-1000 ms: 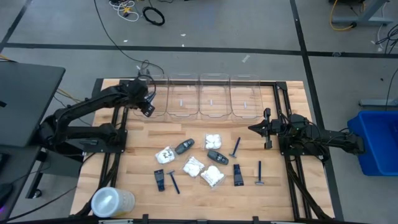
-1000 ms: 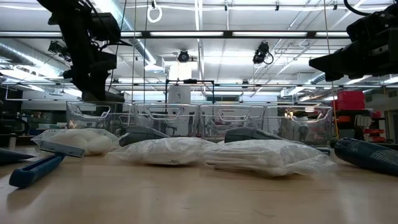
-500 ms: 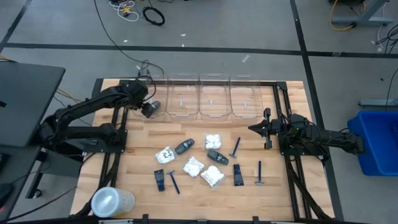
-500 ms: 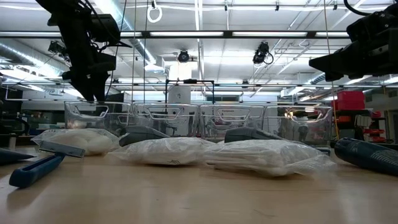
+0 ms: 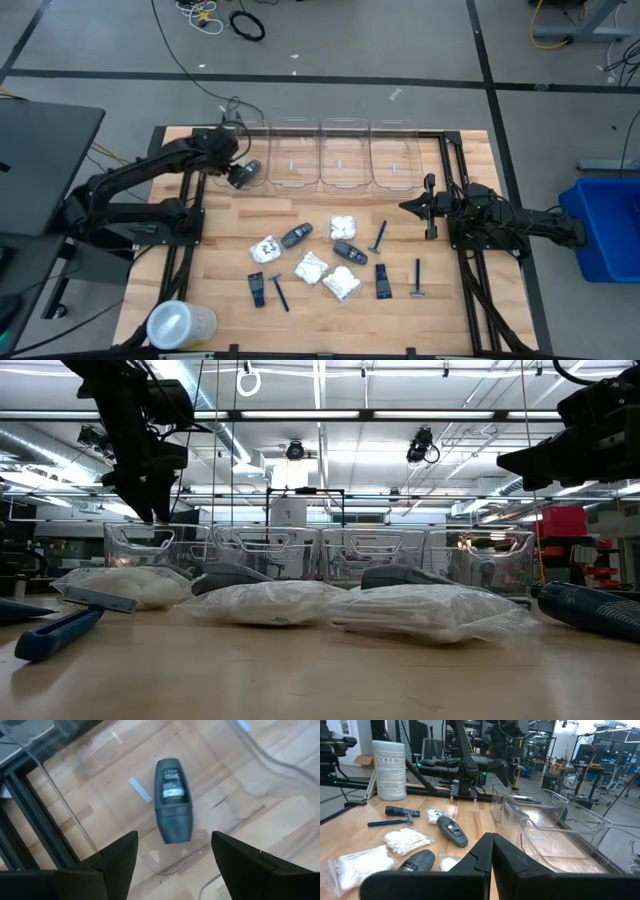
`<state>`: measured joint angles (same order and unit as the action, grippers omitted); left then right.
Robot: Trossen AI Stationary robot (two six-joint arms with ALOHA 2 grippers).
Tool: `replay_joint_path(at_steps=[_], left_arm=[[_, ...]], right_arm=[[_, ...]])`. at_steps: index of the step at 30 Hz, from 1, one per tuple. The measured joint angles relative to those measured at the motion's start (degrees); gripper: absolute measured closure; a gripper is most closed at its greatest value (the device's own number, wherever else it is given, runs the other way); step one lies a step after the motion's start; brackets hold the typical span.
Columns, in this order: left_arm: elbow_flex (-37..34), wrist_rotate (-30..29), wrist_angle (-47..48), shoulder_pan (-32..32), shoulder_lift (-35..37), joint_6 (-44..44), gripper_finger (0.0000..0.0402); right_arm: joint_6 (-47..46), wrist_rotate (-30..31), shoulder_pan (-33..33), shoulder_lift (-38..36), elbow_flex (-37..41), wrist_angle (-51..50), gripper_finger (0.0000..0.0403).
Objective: Pick & Place Travel size toiletries
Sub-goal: Put the left gray deodorant into the left transparent bin
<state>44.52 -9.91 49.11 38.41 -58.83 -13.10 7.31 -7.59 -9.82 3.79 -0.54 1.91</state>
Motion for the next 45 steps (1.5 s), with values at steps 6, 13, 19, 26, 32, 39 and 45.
replay_joint_path(at_steps=[6,13,19,26,32,39,45], left_arm=[[5.27,0.76,0.42,-1.61,0.13,0.02,0.0141],[8.41,0.77,0.33,-2.89,0.13,0.31,0.0141],[8.41,1.04,0.47,-5.16,0.13,0.12,0.0141],[8.41,1.13,-0.05,-12.34,0.13,-2.84,0.0141],[8.41,1.13,-1.47,-20.42,0.13,-4.50,0.0141],[8.41,0.65,-3.16,-29.03,0.13,-8.20,0.0141],[8.39,0.12,-3.69,-34.40,0.12,-10.37,0.0141]], right_arm=[[0.00,0.02,0.00,-0.02,0.00,0.00,0.0389],[0.00,0.02,-0.02,0.00,0.00,0.02,0.0389],[0.00,0.00,0.00,-0.01,-0.01,0.01,0.0389],[0.00,0.01,0.00,0.00,-0.01,0.01,0.0389],[0.00,0.00,0.00,0.00,0.00,0.02,0.0389],[0.00,0.02,0.00,0.00,0.00,0.00,0.0389],[0.00,0.00,0.00,0.00,0.00,0.02,0.0389]])
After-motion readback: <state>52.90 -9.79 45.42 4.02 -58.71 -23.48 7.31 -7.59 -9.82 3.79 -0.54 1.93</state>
